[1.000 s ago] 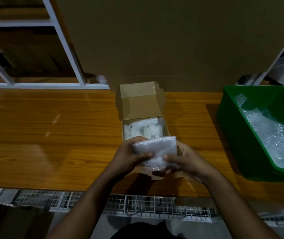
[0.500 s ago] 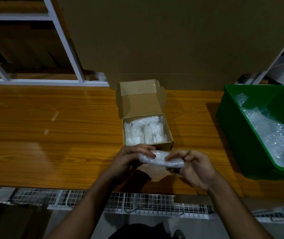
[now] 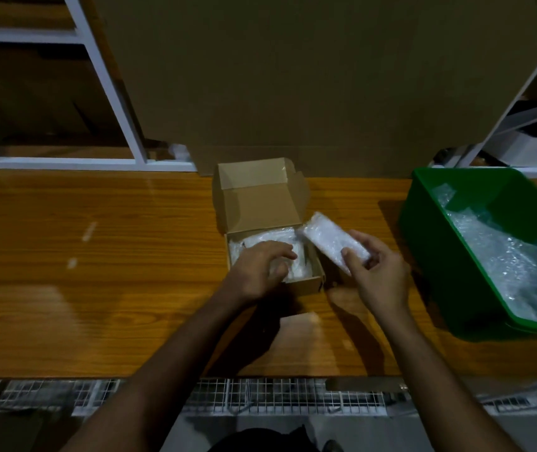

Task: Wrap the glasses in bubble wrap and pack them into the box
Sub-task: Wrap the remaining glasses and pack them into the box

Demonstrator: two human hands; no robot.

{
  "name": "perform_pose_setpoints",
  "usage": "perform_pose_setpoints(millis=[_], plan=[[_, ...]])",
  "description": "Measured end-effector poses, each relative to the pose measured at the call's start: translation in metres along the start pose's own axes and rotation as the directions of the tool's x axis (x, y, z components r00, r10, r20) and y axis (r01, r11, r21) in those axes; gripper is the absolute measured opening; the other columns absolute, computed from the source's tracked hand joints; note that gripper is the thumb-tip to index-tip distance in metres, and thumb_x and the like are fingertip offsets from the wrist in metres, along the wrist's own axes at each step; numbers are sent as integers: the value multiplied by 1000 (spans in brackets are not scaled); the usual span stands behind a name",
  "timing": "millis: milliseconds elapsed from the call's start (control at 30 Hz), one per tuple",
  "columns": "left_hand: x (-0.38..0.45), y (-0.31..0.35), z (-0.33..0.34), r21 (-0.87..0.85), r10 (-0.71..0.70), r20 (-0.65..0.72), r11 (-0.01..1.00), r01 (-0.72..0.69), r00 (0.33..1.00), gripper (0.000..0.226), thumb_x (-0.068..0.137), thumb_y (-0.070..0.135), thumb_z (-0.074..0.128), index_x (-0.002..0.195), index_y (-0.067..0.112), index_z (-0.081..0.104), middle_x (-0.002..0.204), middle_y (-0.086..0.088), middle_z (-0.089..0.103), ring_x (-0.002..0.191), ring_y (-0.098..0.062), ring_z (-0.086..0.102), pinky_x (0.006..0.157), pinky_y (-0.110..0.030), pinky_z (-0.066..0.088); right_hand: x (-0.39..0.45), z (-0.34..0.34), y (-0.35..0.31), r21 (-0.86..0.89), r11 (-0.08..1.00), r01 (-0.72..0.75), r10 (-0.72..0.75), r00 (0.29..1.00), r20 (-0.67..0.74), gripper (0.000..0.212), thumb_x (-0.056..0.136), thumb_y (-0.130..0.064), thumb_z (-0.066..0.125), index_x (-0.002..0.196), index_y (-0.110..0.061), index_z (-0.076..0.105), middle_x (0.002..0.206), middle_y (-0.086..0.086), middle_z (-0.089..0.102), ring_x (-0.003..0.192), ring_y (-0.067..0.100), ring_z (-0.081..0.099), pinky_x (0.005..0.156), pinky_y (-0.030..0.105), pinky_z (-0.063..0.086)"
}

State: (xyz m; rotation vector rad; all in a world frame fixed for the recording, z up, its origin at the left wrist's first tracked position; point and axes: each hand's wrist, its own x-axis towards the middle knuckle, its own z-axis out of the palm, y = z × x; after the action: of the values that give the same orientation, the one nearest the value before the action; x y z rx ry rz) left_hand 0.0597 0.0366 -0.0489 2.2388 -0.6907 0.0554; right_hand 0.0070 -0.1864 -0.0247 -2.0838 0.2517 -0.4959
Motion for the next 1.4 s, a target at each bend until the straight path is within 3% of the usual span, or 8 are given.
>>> perform_pose_setpoints(millis=[200,400,567,767,967,1167,1300,1400], plan=[[8,-8,13,344,128,250,915,-212,960,50,97,41,43,134,13,62,144,-11,56,138,-30,48,108,-52,43,0,35,-5,-270,927,261,-276,961,-19,35,94,-13,66,129,-12,63,116,6,69,96,13,66,76,12,46],[-1,-5,11,480,42,297,857,-187,954,73,93,55,15,146,17,49,155,-6,44,146,-24,35,114,-44,36,-11,51,-6,-392,804,447,-398,894,204,41,86,-7,72,126,-10,63,111,11,63,88,22,65,65,31,59],[-6,-7,15,499,72,256,845,-195,964,59,98,47,31,143,13,51,152,-10,47,144,-25,39,113,-43,36,-14,55,-16,-653,595,469,-389,879,276,21,85,-23,74,104,-18,69,90,3,69,85,22,60,68,33,47],[-9,-7,13,466,75,235,866,-180,969,61,91,43,33,138,11,56,146,-12,54,137,-28,48,110,-45,38,-17,60,-42,-735,548,400,-188,915,358,20,87,-32,63,99,-16,69,87,6,71,107,27,57,82,39,47],[-9,-1,11,412,73,212,898,-157,975,60,89,40,35,134,9,60,141,-12,59,133,-29,52,108,-45,40,-21,70,-44,-715,535,449,-101,875,474,31,100,-30,43,122,-12,55,118,7,61,114,26,50,105,38,32],[-10,-3,11,369,58,193,921,-127,979,58,86,38,40,135,13,58,143,-10,56,137,-25,47,113,-44,34,-23,66,-46,-644,724,245,36,920,390,34,92,-38,45,119,-18,49,132,6,53,134,27,29,107,46,29],[-7,0,12,303,18,153,951,-64,988,33,82,35,49,109,20,58,112,-1,62,109,-20,57,96,-44,47,-17,59,-44,-640,743,192,110,909,401,44,92,-47,42,125,-18,43,129,8,57,142,28,20,116,56,11],[-8,-2,12,395,40,194,911,-116,980,58,80,35,59,136,21,51,138,-7,54,127,-27,50,103,-46,41,-6,59,-49,-660,727,192,161,886,435,59,91,-44,45,140,-14,30,134,10,54,145,28,17,118,59,7]])
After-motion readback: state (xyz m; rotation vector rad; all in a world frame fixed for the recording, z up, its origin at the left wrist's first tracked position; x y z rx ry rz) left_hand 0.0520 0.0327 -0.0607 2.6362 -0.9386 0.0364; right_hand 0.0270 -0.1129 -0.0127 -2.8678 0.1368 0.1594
